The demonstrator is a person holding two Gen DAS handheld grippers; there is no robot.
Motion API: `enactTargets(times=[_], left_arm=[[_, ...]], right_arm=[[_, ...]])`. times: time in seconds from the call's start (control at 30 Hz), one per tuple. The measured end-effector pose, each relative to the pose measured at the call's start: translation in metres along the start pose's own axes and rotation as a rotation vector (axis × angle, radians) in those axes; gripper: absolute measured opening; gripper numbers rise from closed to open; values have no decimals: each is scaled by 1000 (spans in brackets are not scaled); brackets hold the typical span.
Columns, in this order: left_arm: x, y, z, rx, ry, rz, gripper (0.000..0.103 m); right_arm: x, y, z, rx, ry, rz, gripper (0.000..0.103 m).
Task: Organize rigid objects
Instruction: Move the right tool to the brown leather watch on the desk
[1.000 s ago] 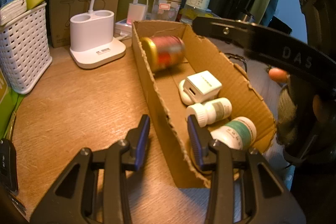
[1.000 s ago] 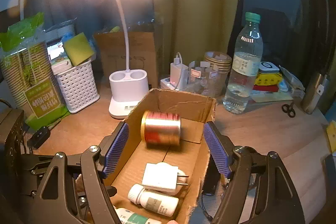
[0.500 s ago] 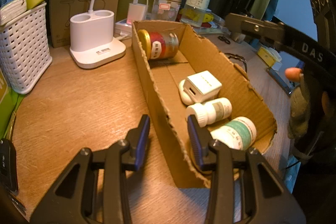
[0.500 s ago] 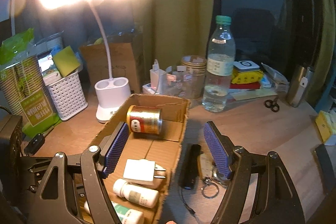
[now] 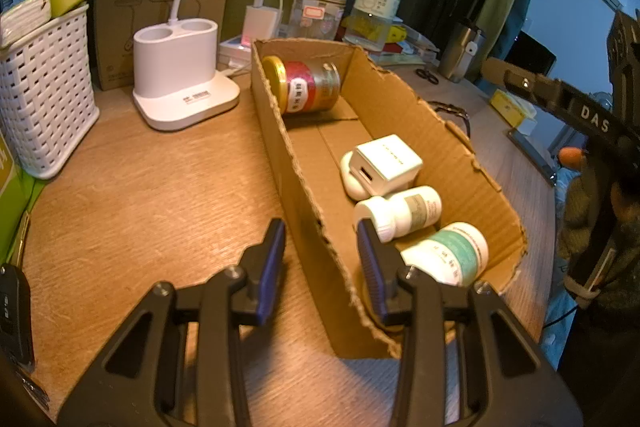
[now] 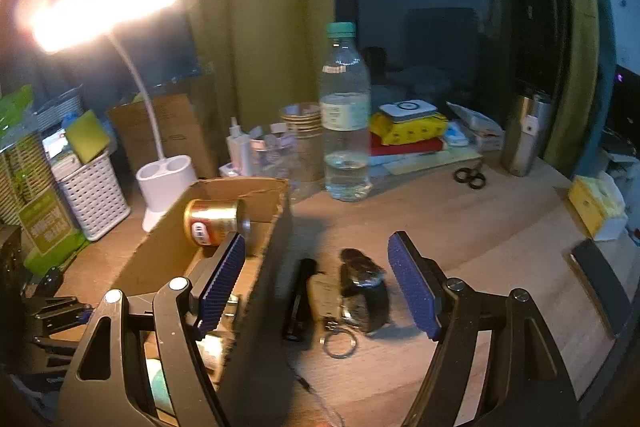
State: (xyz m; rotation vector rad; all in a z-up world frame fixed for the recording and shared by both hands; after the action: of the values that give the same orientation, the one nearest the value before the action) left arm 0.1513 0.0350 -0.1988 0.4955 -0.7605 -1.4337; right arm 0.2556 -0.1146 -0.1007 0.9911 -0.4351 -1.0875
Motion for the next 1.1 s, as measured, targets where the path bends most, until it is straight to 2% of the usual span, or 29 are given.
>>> enactTargets(times=[0.37,0.87,1.1], left_arm=[[-2,0,0,0,0,1,39],[-1,-1,-2,-1,-2,1,39],[-1,-1,-2,-1,-2,1,39]], right_arm=[[35,-11,-5,-16,-73,-30,77],[54,-45,-54,-185,-126,-33,77],[59,-53,-70,-231,-165,-9,77]])
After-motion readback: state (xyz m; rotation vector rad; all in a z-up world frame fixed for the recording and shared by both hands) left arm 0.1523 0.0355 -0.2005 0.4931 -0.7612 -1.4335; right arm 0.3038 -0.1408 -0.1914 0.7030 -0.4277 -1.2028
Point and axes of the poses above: each gripper's, at about its wrist camera, not at the fingertips, and z roughly against the way its jaws point, x to its right, y to its top, the point moved 8 cm from there along -z, roughly the way its jaws point, and after that the axes turned 9 degrees about -z, right-handed, at the moved point
